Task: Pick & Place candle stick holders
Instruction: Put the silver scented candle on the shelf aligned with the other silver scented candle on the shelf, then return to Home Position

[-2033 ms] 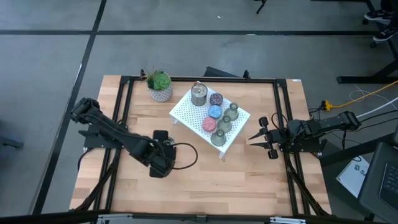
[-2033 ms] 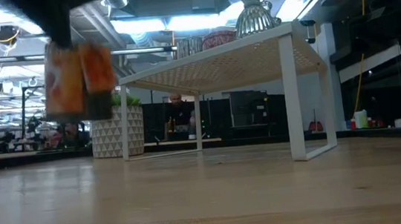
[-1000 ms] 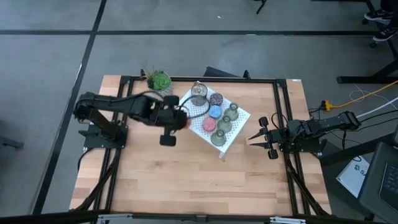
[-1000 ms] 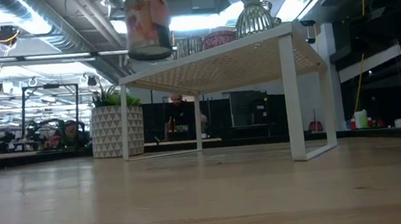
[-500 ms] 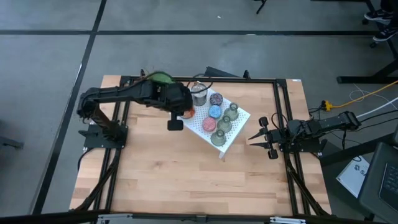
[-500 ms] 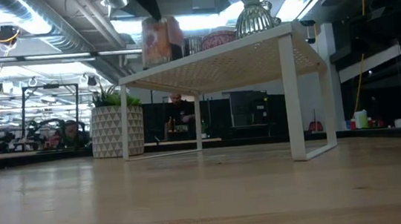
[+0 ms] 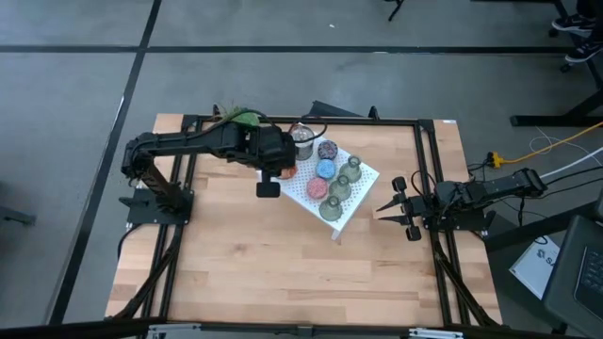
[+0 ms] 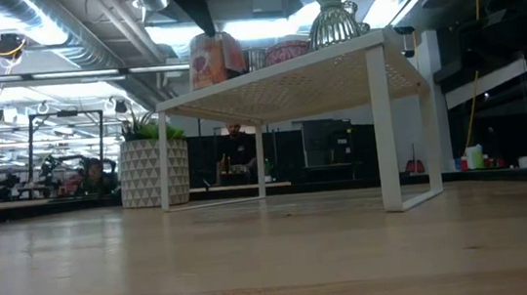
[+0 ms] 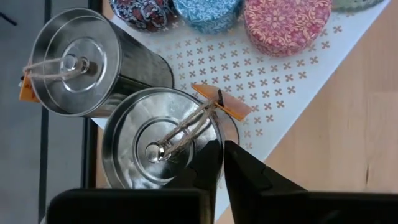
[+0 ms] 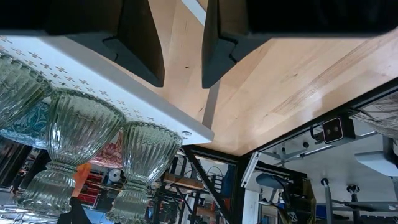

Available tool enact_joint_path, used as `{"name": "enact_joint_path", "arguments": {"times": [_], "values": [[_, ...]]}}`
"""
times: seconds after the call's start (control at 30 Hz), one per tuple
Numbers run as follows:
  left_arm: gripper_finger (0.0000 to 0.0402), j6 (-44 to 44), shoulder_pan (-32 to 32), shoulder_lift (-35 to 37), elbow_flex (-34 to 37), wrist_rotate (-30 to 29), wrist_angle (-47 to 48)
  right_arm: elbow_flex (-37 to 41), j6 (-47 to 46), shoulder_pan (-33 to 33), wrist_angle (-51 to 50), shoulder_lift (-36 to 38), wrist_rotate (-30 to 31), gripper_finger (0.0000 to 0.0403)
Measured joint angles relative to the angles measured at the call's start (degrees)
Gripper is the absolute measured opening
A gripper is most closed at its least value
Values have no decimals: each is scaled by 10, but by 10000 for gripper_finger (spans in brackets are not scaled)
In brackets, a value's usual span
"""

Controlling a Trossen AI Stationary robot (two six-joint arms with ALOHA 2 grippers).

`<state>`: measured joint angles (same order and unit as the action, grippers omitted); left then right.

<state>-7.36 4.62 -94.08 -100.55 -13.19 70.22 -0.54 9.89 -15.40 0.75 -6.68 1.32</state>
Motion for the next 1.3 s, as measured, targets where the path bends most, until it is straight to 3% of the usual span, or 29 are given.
{"name": "enact_joint_path", "arguments": {"times": [0.4,0.63,0.73,0.87,1.0,1.13,1.3], "values": [[106,-35,-17,19,-6,21,16,0,0,0,0,0,0,112],[111,-30,-34,94,-9,88,71,0,0,0,0,0,0,112],[111,-20,-42,157,44,83,27,0,0,0,0,0,0,112],[111,-24,-56,283,227,81,-181,0,0,0,0,0,0,112],[111,-29,-60,400,465,78,-490,0,0,0,0,0,0,112],[111,-5,-60,477,658,77,-741,0,0,0,0,0,0,112],[111,19,-60,532,829,24,-971,0,0,0,0,0,0,112]]}}
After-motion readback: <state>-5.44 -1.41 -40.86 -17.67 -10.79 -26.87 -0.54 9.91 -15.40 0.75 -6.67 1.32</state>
